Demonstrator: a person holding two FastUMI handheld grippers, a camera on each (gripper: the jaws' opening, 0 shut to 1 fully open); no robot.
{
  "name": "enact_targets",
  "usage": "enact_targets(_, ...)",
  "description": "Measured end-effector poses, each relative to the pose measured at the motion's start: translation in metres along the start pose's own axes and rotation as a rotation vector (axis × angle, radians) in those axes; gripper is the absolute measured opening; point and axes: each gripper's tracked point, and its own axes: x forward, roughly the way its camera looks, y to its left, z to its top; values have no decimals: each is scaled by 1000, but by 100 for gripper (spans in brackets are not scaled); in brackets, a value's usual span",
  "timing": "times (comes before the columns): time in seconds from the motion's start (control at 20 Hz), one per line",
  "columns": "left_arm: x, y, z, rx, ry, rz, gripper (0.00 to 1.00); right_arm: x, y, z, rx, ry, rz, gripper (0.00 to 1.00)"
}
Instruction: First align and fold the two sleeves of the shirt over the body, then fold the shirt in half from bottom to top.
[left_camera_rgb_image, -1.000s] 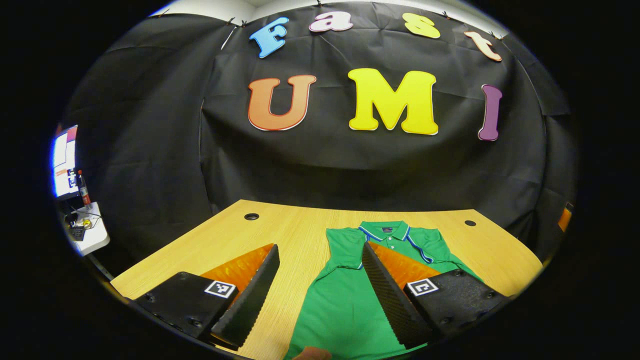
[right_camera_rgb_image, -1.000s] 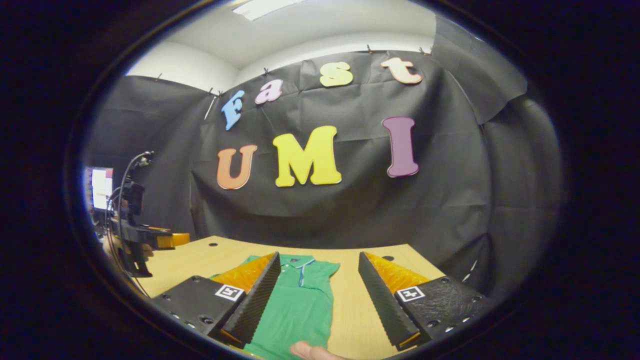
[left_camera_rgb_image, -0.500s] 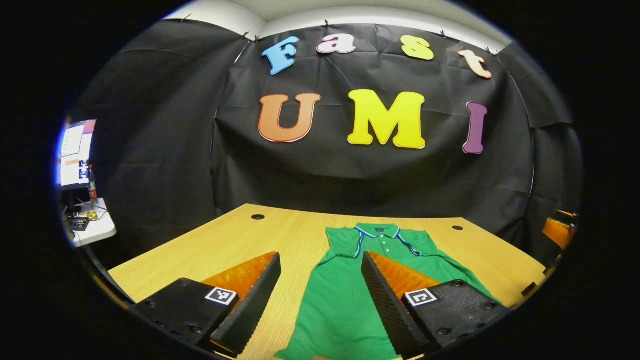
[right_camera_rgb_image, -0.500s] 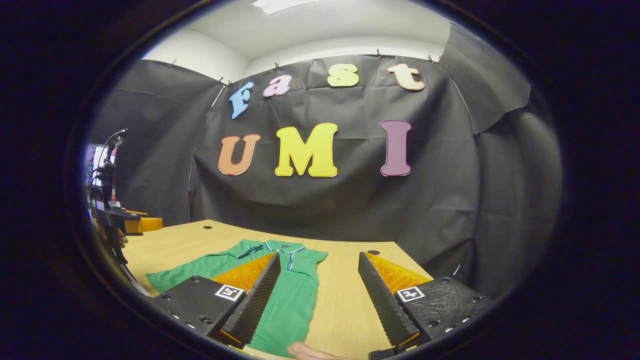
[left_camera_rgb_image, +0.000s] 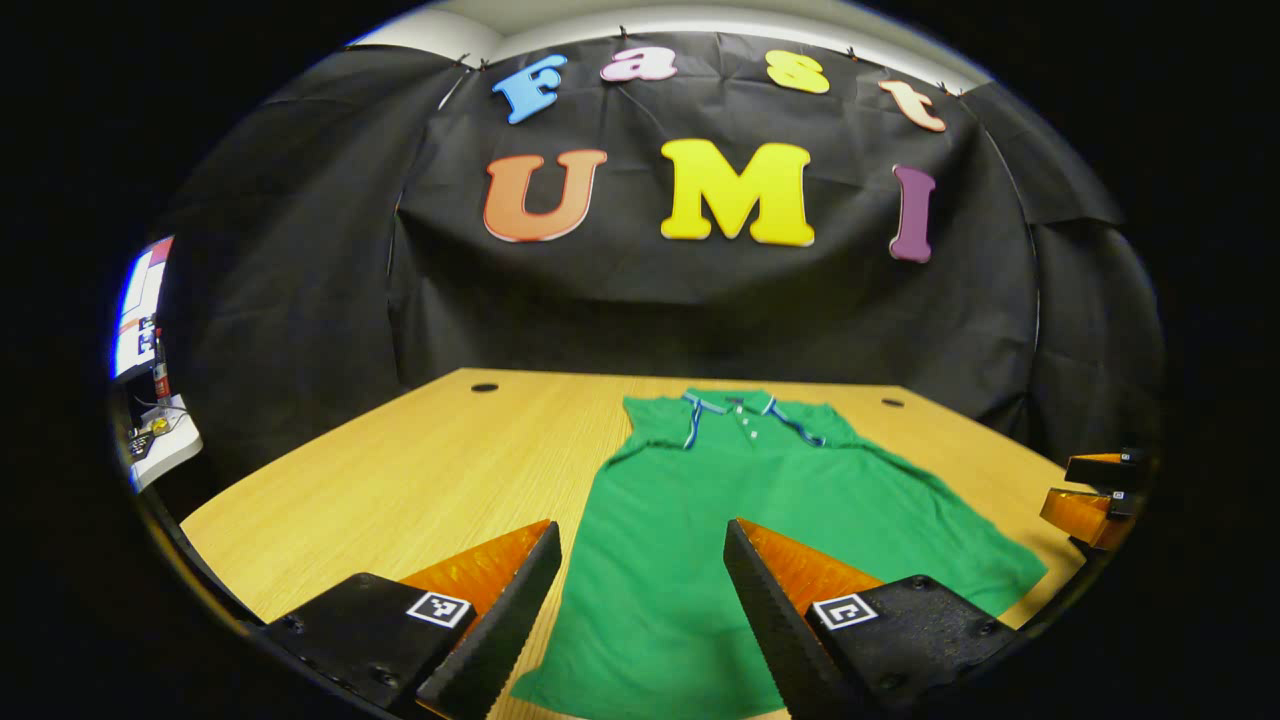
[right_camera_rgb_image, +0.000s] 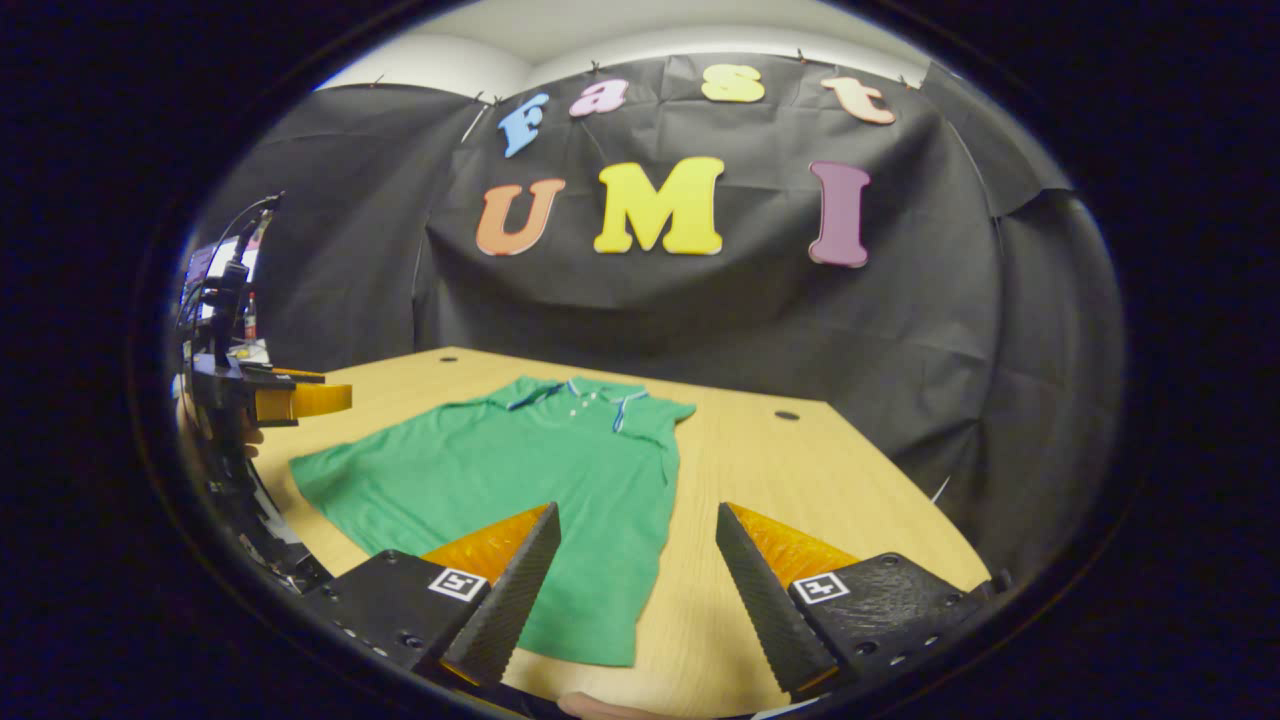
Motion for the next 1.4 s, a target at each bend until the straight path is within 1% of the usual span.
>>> enact_targets(0.1, 0, 7, -24, 7, 48, 15, 100, 0, 5, -27, 38, 60, 10, 95)
enact_targets(0.25, -1, 10, -46, -30, 93, 10, 100, 2, 15, -51, 53, 109, 31, 96)
enact_targets(0.3, 1, 10, -52, -39, 110, 6, 100, 3, 19, -58, 66, 138, 42, 95)
enact_targets(0.35, 3, 9, -57, -48, 129, 5, 100, 5, 23, -57, 93, 138, 51, 95)
enact_targets(0.45, 7, 10, -53, -25, 105, 23, 100, 9, 24, -58, 116, 158, 39, 93)
enact_targets(0.5, 7, 13, -57, -1, 113, 40, 100, 9, 21, -56, 129, 154, 14, 91)
enact_targets(0.55, 8, 11, -54, 9, 101, 35, 99, 12, 22, -56, 134, 161, 2, 87)
enact_targets(0.6, 9, 7, -56, 10, 108, 21, 87, 13, 24, -57, 154, 162, -1, 80)
enact_targets(0.65, 11, 5, -56, 13, 108, 20, 72, 16, 25, -57, 169, 166, -8, 65)
enact_targets(0.7, 13, 3, -55, 20, 109, 15, 53, 19, 28, -56, 187, 168, -2, 53)
enact_targets(0.75, 14, 4, -54, 14, 102, 18, 43, 21, 33, -55, 194, 174, 16, 36)
enact_targets(0.8, 15, 2, -53, 10, 101, 20, 28, 24, 36, -54, 198, 172, 34, 28)
enact_targets(0.85, 16, 1, -53, 5, 104, 21, 23, 26, 37, -54, 181, 178, 34, 8)
enact_targets(0.9, 17, -1, -53, -3, 107, 19, 14, 26, 36, -53, 153, 183, 32, 5)
enact_targets(0.95, 17, -3, -52, -16, 111, 13, 12, 26, 36, -53, 143, 187, 28, 5)
enact_targets(1.0, 18, -4, -51, -28, 113, 6, 11, 26, 36, -50, 137, 183, 28, 1)
enact_targets(1.15, 20, -7, -49, -44, 117, -16, 10, 27, 37, -45, 116, 167, 53, 1)
enact_targets(1.3, 25, -12, -40, -49, 112, -28, 10, 33, 30, -30, 122, 138, 65, 1)
enact_targets(1.4, 30, -17, -28, -56, 100, -40, 10, 38, 22, -10, 116, 104, 59, 0)
